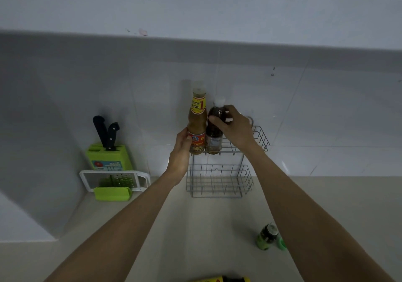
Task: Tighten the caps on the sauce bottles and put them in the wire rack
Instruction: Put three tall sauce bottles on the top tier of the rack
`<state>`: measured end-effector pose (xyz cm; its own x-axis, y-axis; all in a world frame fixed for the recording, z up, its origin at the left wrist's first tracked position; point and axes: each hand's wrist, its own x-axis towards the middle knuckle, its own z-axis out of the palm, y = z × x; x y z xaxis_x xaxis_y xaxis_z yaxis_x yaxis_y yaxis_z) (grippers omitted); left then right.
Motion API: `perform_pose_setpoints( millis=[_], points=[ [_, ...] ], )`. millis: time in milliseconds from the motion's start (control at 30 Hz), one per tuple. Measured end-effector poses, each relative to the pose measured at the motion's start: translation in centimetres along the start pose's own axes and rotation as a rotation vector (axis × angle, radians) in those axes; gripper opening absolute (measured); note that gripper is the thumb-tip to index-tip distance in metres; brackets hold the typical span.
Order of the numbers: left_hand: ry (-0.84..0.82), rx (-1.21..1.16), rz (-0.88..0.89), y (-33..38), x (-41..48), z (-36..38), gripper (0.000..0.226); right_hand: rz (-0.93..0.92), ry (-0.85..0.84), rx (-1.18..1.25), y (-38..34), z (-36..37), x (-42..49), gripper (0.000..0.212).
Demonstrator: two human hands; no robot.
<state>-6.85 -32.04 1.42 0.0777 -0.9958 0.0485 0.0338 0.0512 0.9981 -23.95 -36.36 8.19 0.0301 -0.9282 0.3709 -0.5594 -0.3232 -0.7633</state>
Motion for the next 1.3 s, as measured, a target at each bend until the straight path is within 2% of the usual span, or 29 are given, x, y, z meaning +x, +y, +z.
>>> perform_pose_setpoints(
  millis=[100,167,233,333,400,600,767,1033,1300],
  points=[
    [-0.005,0.007,0.000,0.2,0.0,-0.1,0.034,0.066,-0.193,0.110,1.7,-0.2,-0.8,0.071],
    [-0.009,0.011,0.005,0.1,-0.1,-0.1,0.034,0.104,-0.265,0.160,2.6,0.3,-1.2,0.078],
    [-0.014,0.027,0.010,0.0,-0.1,0.0,0.037,0.112,-0.212,0.136,3.2,0.9,-1.2,0.069],
    [-0.019,0.045,0.006,0.1,-0.1,0.0,0.040,0.122,-0.132,-0.112,3.4,1.6,-0.8,0.067],
    [-0.028,0.046,0.003,0.1,0.0,-0.1,0.040,0.104,-0.184,-0.131,3.5,1.8,-0.9,0.072],
    [-0.044,0.066,0.003,0.1,0.0,-0.3,0.042,0.105,-0.388,0.003,3.8,1.1,-0.8,0.067],
    [-0.039,0.064,0.009,0.1,-0.1,-0.2,0.042,0.094,-0.287,-0.096,4.3,1.3,-0.8,0.053],
    [-0.057,0.082,-0.007,0.3,-0.3,-0.3,0.043,0.153,-0.143,-0.137,4.2,1.9,-1.2,0.059],
    [-0.082,0.102,-0.026,0.5,-0.5,-0.4,0.045,0.166,-0.120,-0.111,4.1,2.2,-1.7,0.056]
  ],
)
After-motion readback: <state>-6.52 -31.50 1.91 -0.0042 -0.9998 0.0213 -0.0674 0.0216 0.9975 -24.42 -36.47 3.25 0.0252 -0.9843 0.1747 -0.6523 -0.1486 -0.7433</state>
